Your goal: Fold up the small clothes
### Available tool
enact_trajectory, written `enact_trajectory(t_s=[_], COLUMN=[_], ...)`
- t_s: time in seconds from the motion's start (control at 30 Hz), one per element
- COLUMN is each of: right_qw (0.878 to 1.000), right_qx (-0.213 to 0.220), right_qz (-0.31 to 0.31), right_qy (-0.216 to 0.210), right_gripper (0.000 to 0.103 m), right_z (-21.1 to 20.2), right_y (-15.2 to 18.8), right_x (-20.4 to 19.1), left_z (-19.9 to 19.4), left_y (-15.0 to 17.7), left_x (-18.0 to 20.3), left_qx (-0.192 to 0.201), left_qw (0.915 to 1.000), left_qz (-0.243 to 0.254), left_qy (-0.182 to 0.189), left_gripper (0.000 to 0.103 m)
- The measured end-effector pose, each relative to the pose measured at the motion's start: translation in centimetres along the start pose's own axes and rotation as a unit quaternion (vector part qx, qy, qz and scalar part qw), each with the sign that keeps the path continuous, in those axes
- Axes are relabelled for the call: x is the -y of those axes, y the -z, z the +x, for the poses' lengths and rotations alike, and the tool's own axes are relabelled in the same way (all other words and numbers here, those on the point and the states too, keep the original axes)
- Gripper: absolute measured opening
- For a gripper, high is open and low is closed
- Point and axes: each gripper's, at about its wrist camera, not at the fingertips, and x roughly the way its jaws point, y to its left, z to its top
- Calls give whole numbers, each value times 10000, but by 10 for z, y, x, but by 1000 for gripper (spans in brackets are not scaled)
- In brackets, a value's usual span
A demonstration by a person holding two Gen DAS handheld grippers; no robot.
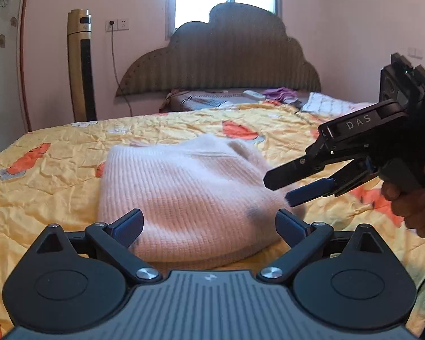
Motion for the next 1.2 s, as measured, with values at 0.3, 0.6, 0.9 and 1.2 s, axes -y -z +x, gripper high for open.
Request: enact_trajectory(t_s=[0.3, 0.6, 0.9, 1.2], right_qw=[9970, 9989, 9971, 9958], right_qx=[-140, -114, 705, -160], right_qz=[-577, -238, -113, -495], right_qy=[498, 381, -279, 748], right_gripper=[22, 33, 53, 14], right_z=[28, 29, -18, 88], right_y=[14, 13, -8, -51], right_x=[2, 17, -27, -2], left_z=[34, 39, 15, 48], left_y=[5, 2, -22, -2], left_x=[13, 13, 10, 6], left_qx=[-430, -606, -306, -892], left_qw=[9987, 9977, 9995, 9958], left_qz=[213, 122, -16, -162], left_qy=[-168, -280, 0, 118], left_gripper=[100, 102, 102, 103])
